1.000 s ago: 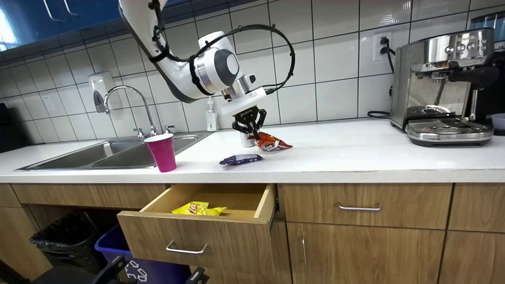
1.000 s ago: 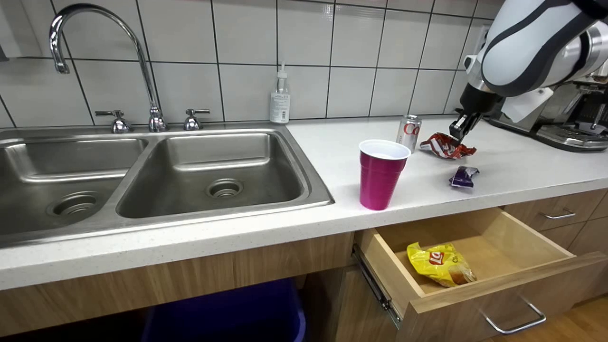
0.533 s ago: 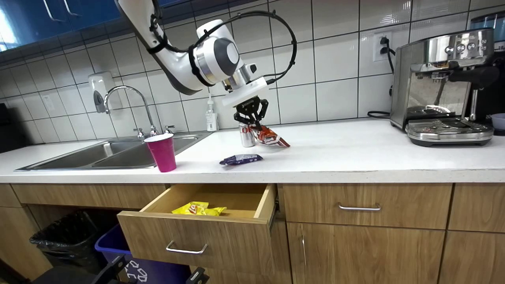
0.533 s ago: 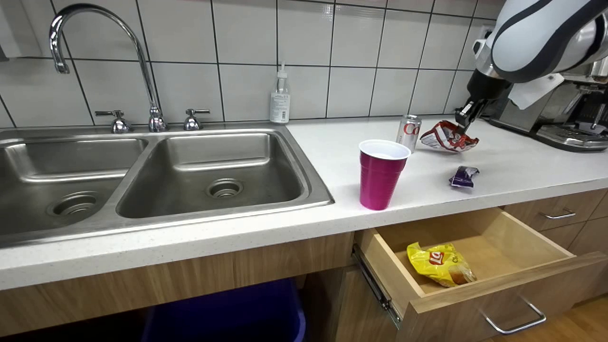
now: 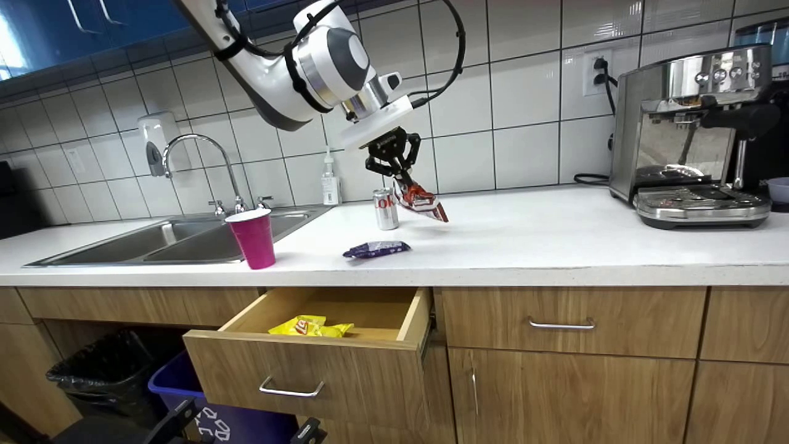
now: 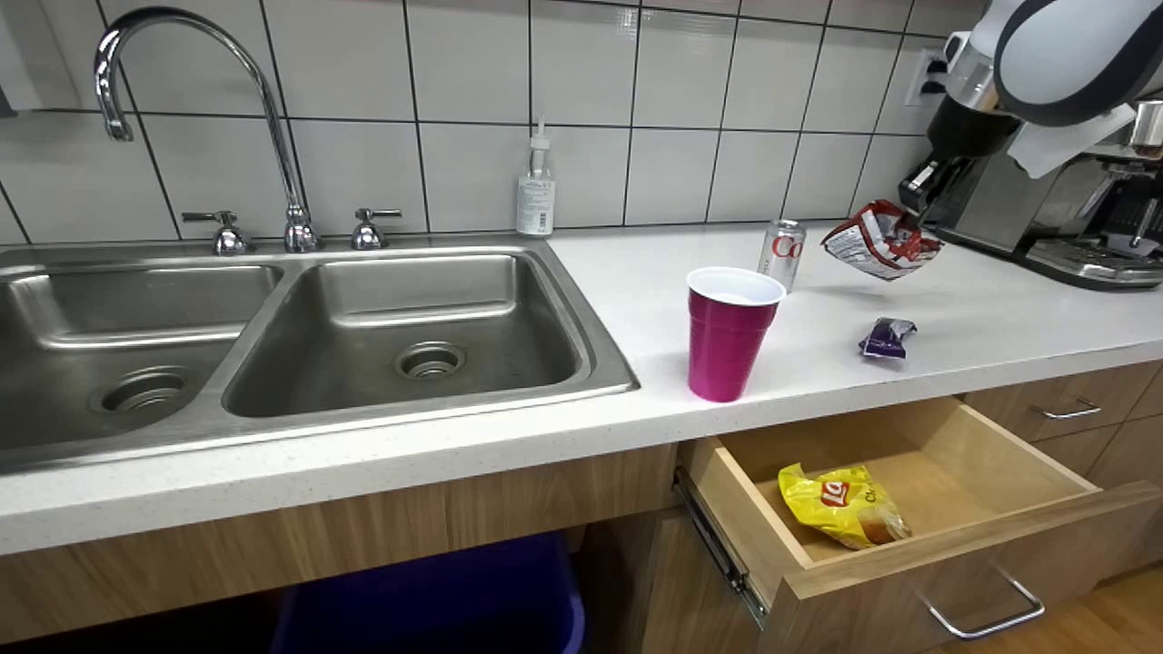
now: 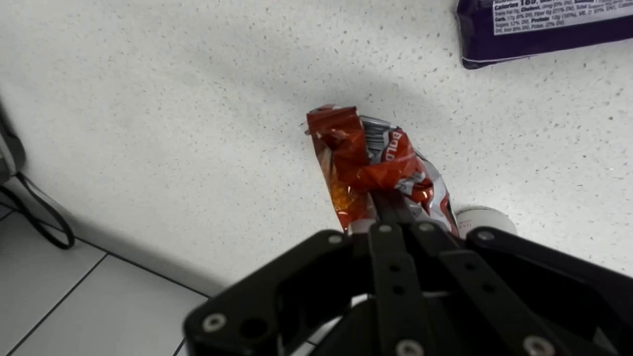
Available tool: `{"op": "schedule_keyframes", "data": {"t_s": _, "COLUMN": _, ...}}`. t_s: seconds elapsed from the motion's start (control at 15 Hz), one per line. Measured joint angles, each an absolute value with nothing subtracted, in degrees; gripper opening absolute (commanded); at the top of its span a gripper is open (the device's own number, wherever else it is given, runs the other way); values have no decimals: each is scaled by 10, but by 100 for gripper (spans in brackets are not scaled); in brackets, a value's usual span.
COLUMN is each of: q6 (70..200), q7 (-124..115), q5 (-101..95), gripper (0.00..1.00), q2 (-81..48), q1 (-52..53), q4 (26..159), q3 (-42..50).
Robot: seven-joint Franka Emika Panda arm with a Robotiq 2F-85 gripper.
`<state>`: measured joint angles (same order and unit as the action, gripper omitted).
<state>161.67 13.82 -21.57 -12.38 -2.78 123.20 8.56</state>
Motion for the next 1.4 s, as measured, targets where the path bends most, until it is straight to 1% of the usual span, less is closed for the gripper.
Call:
{"op": "schedule_keyframes", "data": {"t_s": 0.73, "q6": 1621, "q7": 21, "q5": -333, "gripper": 0, "q2": -43, "q1": -11, "q4": 1332, "q3": 90}}
{"op": "schedule_keyframes", "data": {"t_s": 1.4, "q6": 1621, "q7": -61, "q5": -439, "gripper": 0, "q2": 62, "q1": -10, "q4": 1442, "q3": 89}}
